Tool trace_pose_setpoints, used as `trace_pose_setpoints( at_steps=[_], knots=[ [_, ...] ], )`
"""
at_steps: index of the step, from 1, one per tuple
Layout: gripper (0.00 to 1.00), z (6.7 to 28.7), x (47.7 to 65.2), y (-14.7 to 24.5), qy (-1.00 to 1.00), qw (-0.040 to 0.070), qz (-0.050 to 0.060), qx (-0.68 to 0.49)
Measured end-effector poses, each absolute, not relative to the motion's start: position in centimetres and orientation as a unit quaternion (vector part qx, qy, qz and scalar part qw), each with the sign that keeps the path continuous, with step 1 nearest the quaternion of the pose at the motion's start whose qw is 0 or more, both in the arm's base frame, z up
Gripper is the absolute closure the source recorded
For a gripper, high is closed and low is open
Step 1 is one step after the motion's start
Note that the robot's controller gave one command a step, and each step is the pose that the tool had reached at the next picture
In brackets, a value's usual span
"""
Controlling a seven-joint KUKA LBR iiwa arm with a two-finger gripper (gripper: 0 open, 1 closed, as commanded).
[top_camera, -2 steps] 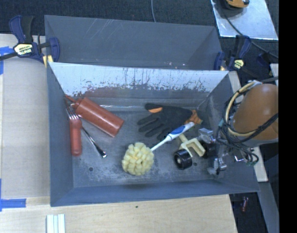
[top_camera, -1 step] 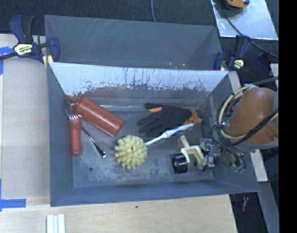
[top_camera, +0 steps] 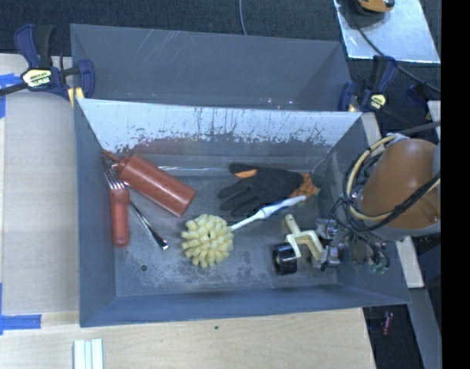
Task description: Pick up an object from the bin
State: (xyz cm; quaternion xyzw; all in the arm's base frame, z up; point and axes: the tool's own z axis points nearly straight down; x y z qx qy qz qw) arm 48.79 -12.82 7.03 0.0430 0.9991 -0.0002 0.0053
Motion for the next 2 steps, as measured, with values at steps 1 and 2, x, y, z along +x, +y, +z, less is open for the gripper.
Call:
trace_pose_setpoints(
  at_steps=[1, 2],
  knots=[
    [1.0, 7.7, 48.8, -12.8, 0.999, 0.007, -0.001, 0.042],
    [1.0, 10.8, 48.6, -12.8, 0.999, 0.001, 0.001, 0.042]
  ],
)
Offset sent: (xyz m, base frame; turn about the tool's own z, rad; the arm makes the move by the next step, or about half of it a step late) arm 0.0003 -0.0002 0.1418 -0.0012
